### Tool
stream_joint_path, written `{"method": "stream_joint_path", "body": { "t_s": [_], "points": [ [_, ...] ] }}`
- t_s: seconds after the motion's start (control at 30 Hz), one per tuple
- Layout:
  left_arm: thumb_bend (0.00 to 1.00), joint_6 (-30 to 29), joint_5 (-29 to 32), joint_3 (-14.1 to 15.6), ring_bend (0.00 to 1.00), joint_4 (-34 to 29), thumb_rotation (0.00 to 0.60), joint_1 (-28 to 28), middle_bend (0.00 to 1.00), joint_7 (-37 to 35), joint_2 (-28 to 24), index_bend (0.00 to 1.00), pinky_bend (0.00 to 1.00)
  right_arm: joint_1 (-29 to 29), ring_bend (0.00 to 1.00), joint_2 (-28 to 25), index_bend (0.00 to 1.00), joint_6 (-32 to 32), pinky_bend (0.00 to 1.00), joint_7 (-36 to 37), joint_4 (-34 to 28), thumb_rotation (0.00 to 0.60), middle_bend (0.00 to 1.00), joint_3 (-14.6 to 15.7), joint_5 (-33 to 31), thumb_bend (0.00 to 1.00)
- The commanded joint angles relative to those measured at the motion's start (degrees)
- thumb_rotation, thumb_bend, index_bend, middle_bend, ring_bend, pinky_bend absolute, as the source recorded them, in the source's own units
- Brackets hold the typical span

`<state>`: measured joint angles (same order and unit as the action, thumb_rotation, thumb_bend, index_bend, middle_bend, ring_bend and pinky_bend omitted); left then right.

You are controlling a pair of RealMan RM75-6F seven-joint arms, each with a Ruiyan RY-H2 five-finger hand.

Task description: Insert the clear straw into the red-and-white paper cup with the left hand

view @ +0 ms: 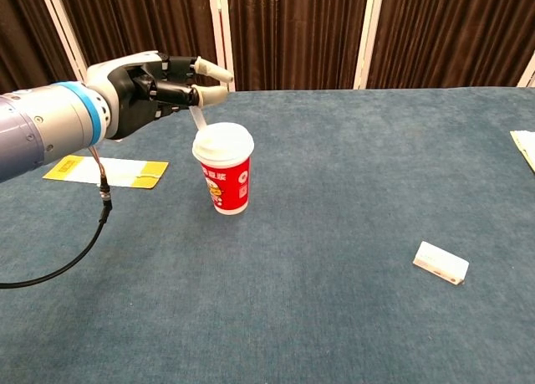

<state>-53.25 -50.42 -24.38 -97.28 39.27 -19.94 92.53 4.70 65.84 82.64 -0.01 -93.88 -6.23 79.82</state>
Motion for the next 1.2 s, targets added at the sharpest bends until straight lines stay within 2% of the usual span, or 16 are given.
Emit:
{"method": "stream_joint_path", "body": {
  "t_s": [0.03, 0.27, 0.33, 0.5, 0.6, 0.67, 0.8, 1.07, 1.2],
  "points": [
    [0.37, -0.1, -0.4, -0.1, 0.00, -0.2, 0.600, -0.2, 0.00, -0.3, -0.3, 0.41, 0.00, 0.0, 0.00, 0.0, 0.11, 0.0, 0.00, 0.0, 0.0, 0.600, 0.00, 0.0, 0.0, 0.12],
    [0.37, -1.6, -2.0, -0.3, 0.00, -2.1, 0.600, -1.3, 0.00, -0.3, -1.9, 0.40, 0.00, 0.0, 0.00, -0.1, 0.11, -0.2, 0.00, -0.2, -0.1, 0.600, 0.00, 0.0, -0.1, 0.12],
    [0.37, -2.5, -3.7, 0.3, 0.00, -3.1, 0.600, -1.8, 0.00, 1.2, -3.3, 0.36, 0.00, 0.0, 0.00, -0.1, 0.11, -0.2, 0.00, -0.2, -0.1, 0.600, 0.00, 0.1, -0.2, 0.12],
    [0.37, -8.5, -13.6, 5.6, 0.00, -4.6, 0.600, -3.3, 0.00, 14.1, -9.0, 0.26, 0.00, 0.0, 0.00, -0.2, 0.11, -0.5, 0.00, -0.5, -0.2, 0.600, 0.00, 0.1, -0.4, 0.12],
    [0.36, -12.3, -17.2, 8.6, 0.00, -6.0, 0.600, -4.6, 0.00, 22.9, -11.9, 0.24, 0.00, 0.1, 0.00, -0.2, 0.11, -0.4, 0.00, -0.8, -0.2, 0.600, 0.00, 0.1, -0.3, 0.12],
    [0.35, -16.2, -20.2, 11.2, 0.00, -7.2, 0.600, -6.2, 0.00, 31.5, -14.8, 0.23, 0.00, 0.1, 0.00, -0.2, 0.11, -0.4, 0.00, -1.4, -0.1, 0.600, 0.00, 0.2, -0.2, 0.12],
    [0.33, -22.0, -22.7, 14.8, 0.00, -9.7, 0.600, -9.8, 0.00, 41.7, -18.6, 0.22, 0.00, 0.1, 0.00, -0.3, 0.11, -0.6, 0.00, -2.5, -0.2, 0.600, 0.00, 0.4, -0.5, 0.12],
    [0.31, -29.1, -21.2, 21.8, 0.00, -14.3, 0.600, -18.0, 0.00, 52.1, -26.0, 0.11, 0.00, 0.4, 0.00, -0.6, 0.11, -1.0, 0.00, -5.5, -0.2, 0.600, 0.00, 0.8, -0.3, 0.12],
    [0.31, -31.5, -22.2, 23.7, 0.00, -13.9, 0.600, -21.1, 0.00, 51.1, -27.0, 0.07, 0.00, 0.4, 0.00, -0.7, 0.11, -1.0, 0.00, -6.3, -0.1, 0.600, 0.00, 1.1, 0.1, 0.11]
  ]
}}
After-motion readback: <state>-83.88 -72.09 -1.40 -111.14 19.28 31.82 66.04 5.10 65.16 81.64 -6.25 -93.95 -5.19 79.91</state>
